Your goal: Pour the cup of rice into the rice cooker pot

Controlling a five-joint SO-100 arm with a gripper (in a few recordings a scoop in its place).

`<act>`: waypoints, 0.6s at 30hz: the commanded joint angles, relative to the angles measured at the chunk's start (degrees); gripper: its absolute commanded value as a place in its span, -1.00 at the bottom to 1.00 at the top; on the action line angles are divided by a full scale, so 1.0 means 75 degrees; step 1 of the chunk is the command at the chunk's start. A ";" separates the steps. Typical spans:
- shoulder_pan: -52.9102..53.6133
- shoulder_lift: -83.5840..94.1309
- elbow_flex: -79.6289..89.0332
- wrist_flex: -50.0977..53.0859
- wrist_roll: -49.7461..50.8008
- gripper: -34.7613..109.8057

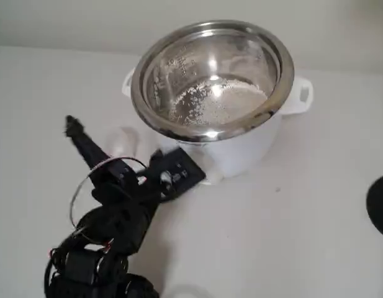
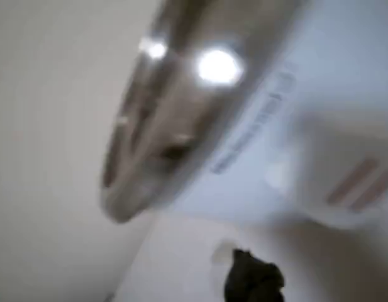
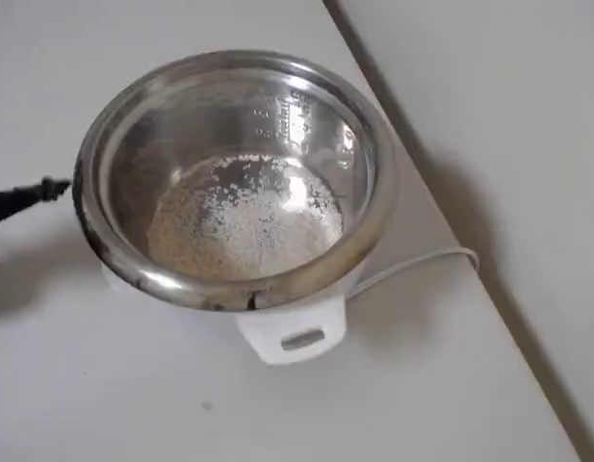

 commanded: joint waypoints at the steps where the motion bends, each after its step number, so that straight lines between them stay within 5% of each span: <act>1: 0.0352 0.0141 -0.0703 0.1277 0.1242 0.54; 8: 0.0293 0.0141 -0.0703 0.2918 0.1277 0.47; 14: 0.0586 0.0141 -0.0445 0.3328 0.1336 -0.51; 18: 0.0527 0.0141 0.0000 0.3363 0.1465 -0.52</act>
